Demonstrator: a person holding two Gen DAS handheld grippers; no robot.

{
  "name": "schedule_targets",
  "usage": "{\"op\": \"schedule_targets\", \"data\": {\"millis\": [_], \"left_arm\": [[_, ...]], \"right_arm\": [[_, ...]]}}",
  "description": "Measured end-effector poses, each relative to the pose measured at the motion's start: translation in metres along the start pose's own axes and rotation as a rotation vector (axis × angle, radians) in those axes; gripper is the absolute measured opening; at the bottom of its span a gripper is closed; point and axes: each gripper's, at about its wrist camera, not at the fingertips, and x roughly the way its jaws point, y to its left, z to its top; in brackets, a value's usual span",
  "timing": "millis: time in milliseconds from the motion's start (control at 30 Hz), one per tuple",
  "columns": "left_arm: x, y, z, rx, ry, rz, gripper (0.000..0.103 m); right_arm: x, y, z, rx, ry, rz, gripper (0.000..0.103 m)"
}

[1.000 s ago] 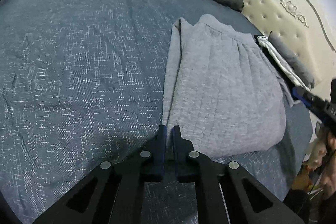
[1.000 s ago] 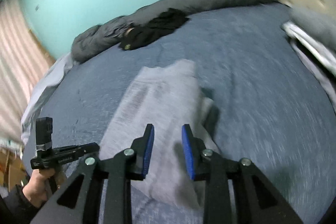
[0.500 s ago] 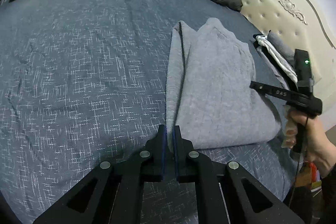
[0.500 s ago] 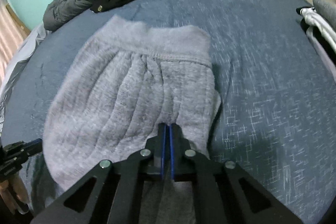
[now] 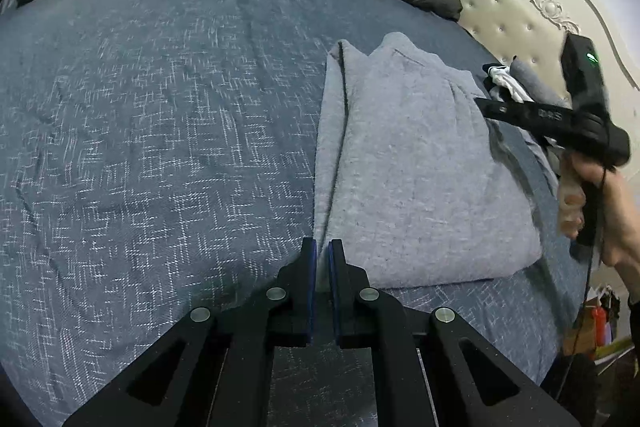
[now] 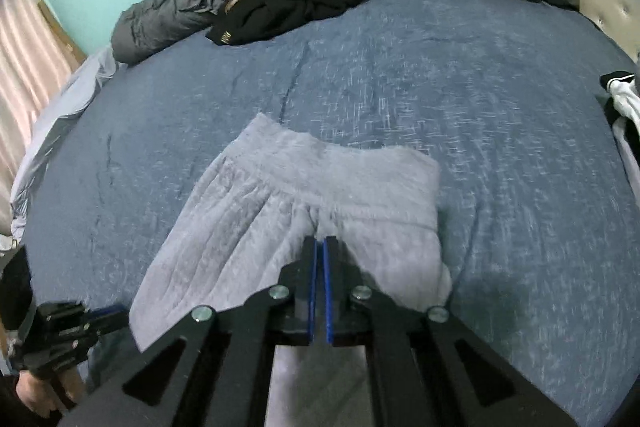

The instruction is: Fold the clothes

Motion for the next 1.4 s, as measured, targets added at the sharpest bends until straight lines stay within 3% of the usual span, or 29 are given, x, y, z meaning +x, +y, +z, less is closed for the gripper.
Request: {"op": "schedule_targets", "data": {"millis": [267, 467, 533, 633, 800, 900, 1067, 1233, 1333, 1400], "left_arm": [[-0.002, 0.001, 0.004, -0.002, -0.008, -0.005, 0.006], [0.000, 0.003, 0.004, -0.007, -0.004, 0.001, 0.006], [0.000, 0.003, 0.003, -0.006, -0.003, 0.003, 0.006], [0.000, 0.003, 0.002, -0.005, -0.006, 0.003, 0.006], [-0.003, 0.003, 0.003, -0.007, -0.014, -0.001, 0.006], [-0.002, 0.003, 0.003, -0.007, -0.013, -0.003, 0.006], [-0.001, 0.004, 0.002, -0.010, -0.013, -0.006, 0.006], [-0.002, 0.007, 0.005, -0.022, -0.013, -0.007, 0.008], [-0.003, 0.007, 0.007, -0.026, -0.020, -0.017, 0.019], [-0.003, 0.007, 0.008, -0.029, -0.019, -0.031, 0.033]], "right_arm": [[0.046, 0.007, 0.015, 0.001, 0.112, -0.033, 0.000], [0.052, 0.005, 0.019, 0.007, 0.150, -0.044, 0.000], [0.041, 0.006, 0.023, 0.010, 0.142, -0.014, 0.000], [0.005, 0.001, 0.022, 0.024, 0.061, 0.043, 0.000], [-0.045, -0.018, -0.003, 0.096, -0.026, 0.076, 0.001], [-0.040, -0.012, -0.021, 0.082, 0.002, 0.066, 0.001], [0.003, -0.009, -0.030, 0.105, 0.084, 0.035, 0.001], [-0.008, -0.017, -0.027, 0.136, 0.063, 0.075, 0.001], [-0.044, -0.024, -0.035, 0.171, -0.010, 0.102, 0.008], [-0.065, -0.030, -0.051, 0.203, -0.044, 0.112, 0.032]]}}
